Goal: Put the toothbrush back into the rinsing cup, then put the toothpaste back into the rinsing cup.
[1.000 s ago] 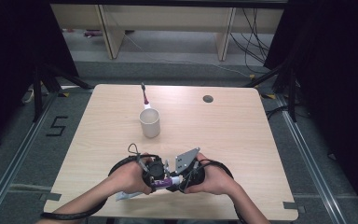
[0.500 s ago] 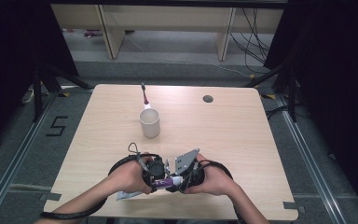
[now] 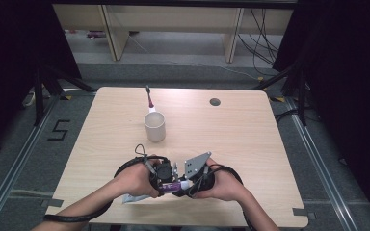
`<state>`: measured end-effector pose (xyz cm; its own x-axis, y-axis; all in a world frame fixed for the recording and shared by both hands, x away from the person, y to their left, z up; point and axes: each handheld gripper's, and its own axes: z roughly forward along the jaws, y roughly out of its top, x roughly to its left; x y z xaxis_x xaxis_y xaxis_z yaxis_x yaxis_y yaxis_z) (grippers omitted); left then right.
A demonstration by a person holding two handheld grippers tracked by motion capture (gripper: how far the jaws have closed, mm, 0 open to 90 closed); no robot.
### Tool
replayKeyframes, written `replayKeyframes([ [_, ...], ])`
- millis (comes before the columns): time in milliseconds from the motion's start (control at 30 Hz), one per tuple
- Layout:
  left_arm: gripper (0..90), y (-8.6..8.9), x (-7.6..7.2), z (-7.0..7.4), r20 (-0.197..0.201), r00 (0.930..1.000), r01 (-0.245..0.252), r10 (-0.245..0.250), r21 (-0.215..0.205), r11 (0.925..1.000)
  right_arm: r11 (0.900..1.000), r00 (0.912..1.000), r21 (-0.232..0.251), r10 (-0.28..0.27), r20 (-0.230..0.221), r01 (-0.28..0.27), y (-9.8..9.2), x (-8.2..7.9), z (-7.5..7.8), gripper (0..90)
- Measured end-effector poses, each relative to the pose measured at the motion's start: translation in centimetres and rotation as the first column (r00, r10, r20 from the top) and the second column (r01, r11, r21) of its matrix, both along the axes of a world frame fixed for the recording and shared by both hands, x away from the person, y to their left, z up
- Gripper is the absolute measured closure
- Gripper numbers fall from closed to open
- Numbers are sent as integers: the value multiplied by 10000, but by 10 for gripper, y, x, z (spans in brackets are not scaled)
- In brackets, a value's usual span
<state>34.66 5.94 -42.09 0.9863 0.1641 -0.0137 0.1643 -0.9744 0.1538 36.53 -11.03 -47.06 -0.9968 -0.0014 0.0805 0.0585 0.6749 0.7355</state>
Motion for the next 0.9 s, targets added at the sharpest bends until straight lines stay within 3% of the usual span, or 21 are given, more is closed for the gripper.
replayKeyframes([
  [67, 753, 0, -1, 1, 20, 10000, 31, -31, -22, 10000, 9999, 9998, 50, 135, 150, -136, 0, -1, 0, 609],
  [233, 752, 1, -1, 2, 12, 10000, 89, -89, -1, 10000, 9999, 10000, -87, 53, -75, -53, 0, -4, 2, 618],
  [300, 752, 2, -1, 3, 43, 9999, 106, -106, 29, 9999, 9994, 9988, 58, 326, 358, -328, 2, -1, 3, 624],
  [367, 752, 2, 2, 3, -51, 9999, 109, -109, 14, 9999, 9990, 9978, 108, 423, 509, -429, 2, 1, 3, 627],
  [433, 751, 1, 2, 3, -96, 9999, 84, -84, 26, 10000, 9996, 9995, -65, 287, 147, -286, 2, -1, 4, 629],
  [633, 751, -1, 2, 4, -173, 9998, 117, -117, 5, 9999, 9990, 9977, -29, 445, 509, -444, 1, 1, 6, 632],
  [667, 751, -1, 2, 6, -76, 9998, 178, -178, 31, 9998, 9997, 9998, -161, 182, 109, -180, 0, -3, 8, 632],
  [700, 751, -1, 0, 6, -101, 9999, 131, -131, 60, 9999, 9996, 9997, -197, 203, 120, -201, 0, -3, 8, 631],
  [733, 751, -1, 0, 7, 55, 9999, 153, -154, 88, 9998, 9988, 9968, -9, 483, 629, -483, 1, -1, 9, 631],
  [800, 751, 1, 0, 10, 1, 9999, 104, -104, 56, 9999, 9990, 9958, 84, 424, 806, -432, 2, -1, 10, 629],
  [833, 752, 2, 0, 11, 26, 9999, 111, -111, 85, 9999, 9988, 9975, 110, 465, 541, -472, 2, -2, 10, 627],
  [867, 752, 2, 0, 12, 77, 9999, 99, -100, 89, 9999, 9990, 9967, 183, 386, 717, -400, 2, -1, 12, 623],
  [900, 752, 3, 0, 13, 52, 10000, 63, -64, 72, 10000, 9991, 9975, 215, 360, 612, -374, 3, -2, 12, 615],
])
